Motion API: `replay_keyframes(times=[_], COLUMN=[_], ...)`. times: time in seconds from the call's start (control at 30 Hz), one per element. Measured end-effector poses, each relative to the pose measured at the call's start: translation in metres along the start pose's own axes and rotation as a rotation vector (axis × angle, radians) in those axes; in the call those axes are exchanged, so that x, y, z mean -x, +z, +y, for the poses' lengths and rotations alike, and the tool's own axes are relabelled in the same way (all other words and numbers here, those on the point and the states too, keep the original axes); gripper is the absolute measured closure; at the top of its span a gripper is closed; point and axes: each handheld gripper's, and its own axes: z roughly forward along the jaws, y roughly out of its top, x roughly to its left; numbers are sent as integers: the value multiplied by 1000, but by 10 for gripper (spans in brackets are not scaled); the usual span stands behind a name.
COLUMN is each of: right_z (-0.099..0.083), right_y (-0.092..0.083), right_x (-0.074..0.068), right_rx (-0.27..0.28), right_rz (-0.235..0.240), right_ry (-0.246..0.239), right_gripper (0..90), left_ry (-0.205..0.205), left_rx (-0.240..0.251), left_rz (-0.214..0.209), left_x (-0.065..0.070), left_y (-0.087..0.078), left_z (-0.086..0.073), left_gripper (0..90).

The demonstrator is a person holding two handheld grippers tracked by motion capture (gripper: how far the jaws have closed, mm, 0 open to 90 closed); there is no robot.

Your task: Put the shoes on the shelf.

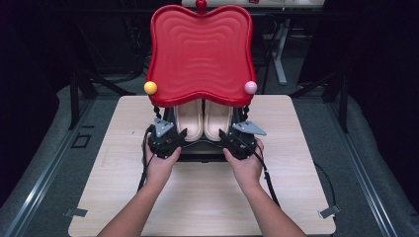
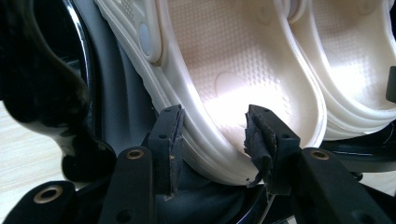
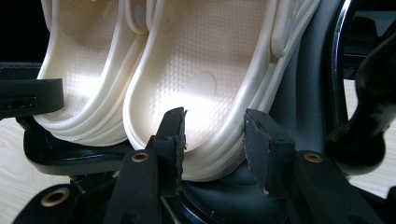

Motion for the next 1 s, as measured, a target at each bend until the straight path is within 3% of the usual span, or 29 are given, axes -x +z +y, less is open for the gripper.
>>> replay_keyframes(times=[0.6, 0.77, 1.0], right_z=[1, 1, 0], right_y=[1, 0, -1], right_x=[-1, -2, -2], right_rx=[-2, 0, 3], right_rz=[-10, -14, -8], right_ry=[3, -10, -10], right_gripper=[580, 566, 565], left_ry=[-3, -13, 3], left_rx=[-3, -3, -7], left_rz=[1, -17, -12], left_x=[0, -1, 2], left_y=[0, -1, -1], left_z=[2, 1, 0], left_gripper=[563, 539, 520])
